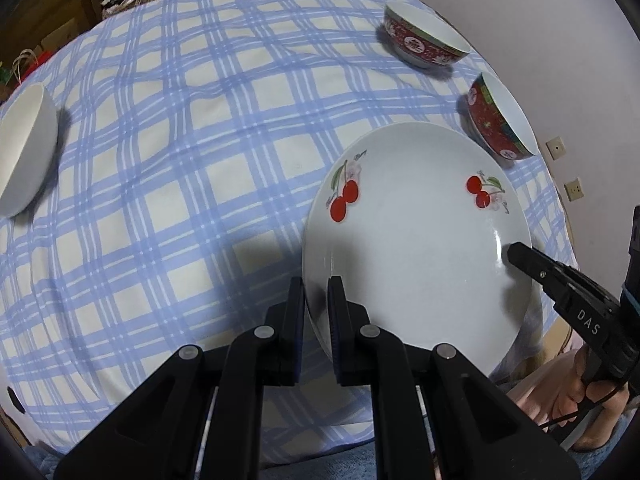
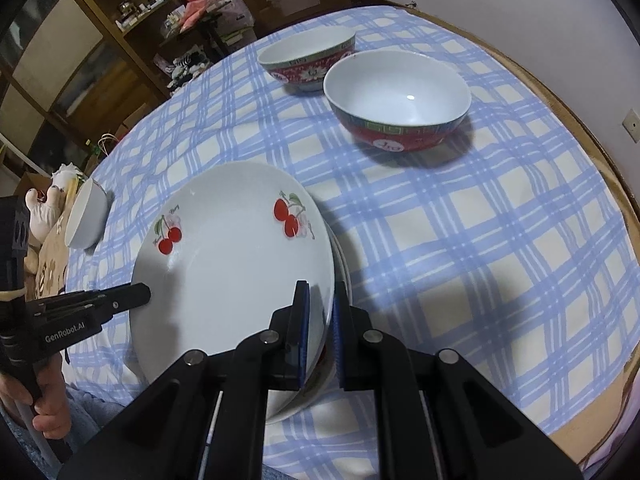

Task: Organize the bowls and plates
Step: 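Lower the right tool's plate onto the cherry plate stack while the left tool holds its plate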

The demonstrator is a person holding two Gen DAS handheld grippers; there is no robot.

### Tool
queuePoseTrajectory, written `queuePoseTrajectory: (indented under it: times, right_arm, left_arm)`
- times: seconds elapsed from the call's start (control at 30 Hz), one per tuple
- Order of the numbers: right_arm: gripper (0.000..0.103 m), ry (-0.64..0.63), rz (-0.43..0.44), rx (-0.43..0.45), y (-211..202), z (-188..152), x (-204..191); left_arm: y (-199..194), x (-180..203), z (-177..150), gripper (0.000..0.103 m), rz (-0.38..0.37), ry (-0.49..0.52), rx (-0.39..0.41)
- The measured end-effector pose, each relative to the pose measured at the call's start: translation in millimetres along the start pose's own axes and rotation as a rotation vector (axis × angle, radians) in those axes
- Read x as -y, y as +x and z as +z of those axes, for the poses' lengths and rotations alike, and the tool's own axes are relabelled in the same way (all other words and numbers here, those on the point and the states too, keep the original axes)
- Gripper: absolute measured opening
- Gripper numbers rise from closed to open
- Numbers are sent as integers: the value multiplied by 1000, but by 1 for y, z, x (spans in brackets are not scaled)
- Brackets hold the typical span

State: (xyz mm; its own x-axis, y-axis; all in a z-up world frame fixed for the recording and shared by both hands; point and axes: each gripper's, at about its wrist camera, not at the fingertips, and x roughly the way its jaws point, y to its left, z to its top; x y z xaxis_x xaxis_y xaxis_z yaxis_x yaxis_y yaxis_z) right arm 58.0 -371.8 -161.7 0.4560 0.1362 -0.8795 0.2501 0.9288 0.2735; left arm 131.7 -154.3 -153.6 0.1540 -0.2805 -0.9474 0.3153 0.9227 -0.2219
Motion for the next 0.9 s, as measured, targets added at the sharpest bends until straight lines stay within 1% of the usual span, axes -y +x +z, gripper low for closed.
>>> queuePoseTrajectory:
  times: [0.13, 0.2, 0.37, 0.57, 0.9]
  right_arm:
    - [12, 21, 18, -1, 1, 1, 3]
    - [12, 24, 20, -2, 1, 1, 4]
    - [13, 24, 21, -2, 2, 1, 4]
    - [14, 38, 27, -1, 1, 0, 4]
    - [14, 40, 28, -5, 2, 0, 3]
  left_arm:
    - [6, 2, 0, 11, 12, 9, -10]
    - [6, 4, 0, 11, 20, 14, -8]
    - [7, 2, 0, 11, 10, 5, -13]
    - [7, 3, 0, 11, 31, 23, -10]
    - [8, 2, 3, 11, 22, 15, -12]
